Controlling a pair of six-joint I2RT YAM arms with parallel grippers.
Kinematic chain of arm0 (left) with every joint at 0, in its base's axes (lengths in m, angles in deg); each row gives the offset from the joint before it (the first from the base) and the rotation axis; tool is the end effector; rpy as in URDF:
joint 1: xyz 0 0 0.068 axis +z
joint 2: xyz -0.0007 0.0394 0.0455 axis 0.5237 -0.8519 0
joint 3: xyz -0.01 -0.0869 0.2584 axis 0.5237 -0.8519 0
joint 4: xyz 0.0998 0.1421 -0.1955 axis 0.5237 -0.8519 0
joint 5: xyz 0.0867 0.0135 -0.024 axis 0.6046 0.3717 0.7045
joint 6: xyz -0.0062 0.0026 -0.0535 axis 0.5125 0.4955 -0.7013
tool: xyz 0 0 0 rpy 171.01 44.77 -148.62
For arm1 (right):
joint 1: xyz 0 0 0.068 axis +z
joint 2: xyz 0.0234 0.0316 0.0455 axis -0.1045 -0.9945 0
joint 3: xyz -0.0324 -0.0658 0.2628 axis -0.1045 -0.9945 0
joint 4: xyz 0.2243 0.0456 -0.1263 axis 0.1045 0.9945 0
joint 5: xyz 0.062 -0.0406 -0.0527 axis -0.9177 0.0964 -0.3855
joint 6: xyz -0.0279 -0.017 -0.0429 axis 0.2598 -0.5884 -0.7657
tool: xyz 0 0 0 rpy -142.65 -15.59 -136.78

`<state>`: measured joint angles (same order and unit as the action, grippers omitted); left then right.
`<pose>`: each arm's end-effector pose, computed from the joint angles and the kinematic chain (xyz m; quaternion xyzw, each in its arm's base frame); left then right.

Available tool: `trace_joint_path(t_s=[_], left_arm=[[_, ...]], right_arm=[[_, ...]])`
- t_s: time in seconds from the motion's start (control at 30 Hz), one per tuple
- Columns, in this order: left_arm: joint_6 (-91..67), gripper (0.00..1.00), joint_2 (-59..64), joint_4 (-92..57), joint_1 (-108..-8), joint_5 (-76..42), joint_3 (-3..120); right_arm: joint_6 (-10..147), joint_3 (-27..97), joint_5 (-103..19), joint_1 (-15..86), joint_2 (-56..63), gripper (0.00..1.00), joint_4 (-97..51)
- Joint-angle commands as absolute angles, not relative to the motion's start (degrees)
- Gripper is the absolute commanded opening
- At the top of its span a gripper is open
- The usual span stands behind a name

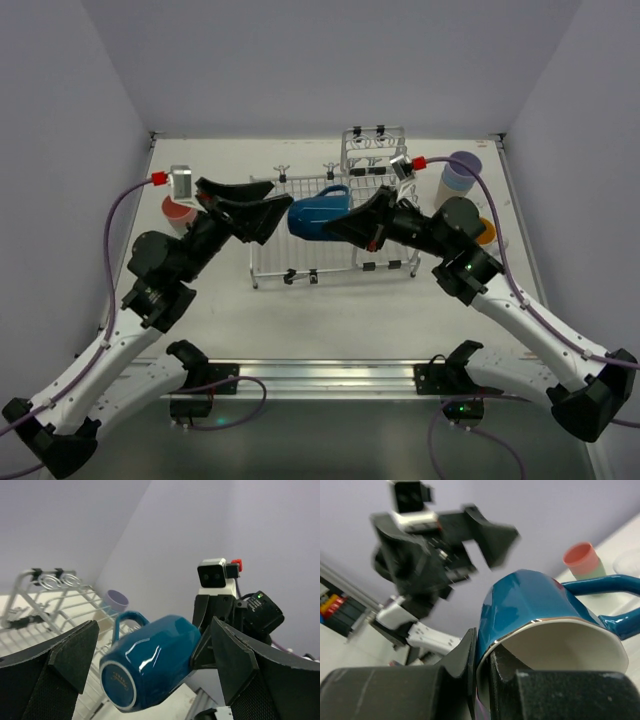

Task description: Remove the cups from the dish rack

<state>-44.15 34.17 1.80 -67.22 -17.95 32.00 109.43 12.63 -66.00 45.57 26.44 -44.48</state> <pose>0.1383 -0.1061 0.4061 0.0256 0.5553 -0.5653 0.6094 0.1648 0.1607 0.4062 -0.1785 0.5915 0.6513 0.4406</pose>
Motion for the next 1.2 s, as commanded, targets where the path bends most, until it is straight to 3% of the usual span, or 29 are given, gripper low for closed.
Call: trace_joint_path(t_s=[0.0,0.17,0.37,0.7,1.17], left_arm=[[-34.0,1.00,38.4,-9.5,-67.1,-11.1,37.7],[-23.4,1.00,41.2,-25.7,-67.1,-0.8,43.1],[-15.2,1.00,42.8,-36.7,-67.1,9.1,46.4],[-13.8,1.00,46.6,-37.5,-67.0,16.0,38.6],[-12.0,1.00,47.4,-35.3,-67.1,18.3,33.3]], right_arm=[[100.3,18.9,-66.4,46.1,30.1,0.00,-31.0],[90.0,24.6,-61.9,54.2,30.8,0.00,-7.5],[83.3,24.6,-47.0,66.5,28.8,0.00,7.5],[81.4,20.7,-27.9,74.4,16.6,0.00,10.4],[77.9,25.2,-25.8,77.9,1.3,0.00,13.8]])
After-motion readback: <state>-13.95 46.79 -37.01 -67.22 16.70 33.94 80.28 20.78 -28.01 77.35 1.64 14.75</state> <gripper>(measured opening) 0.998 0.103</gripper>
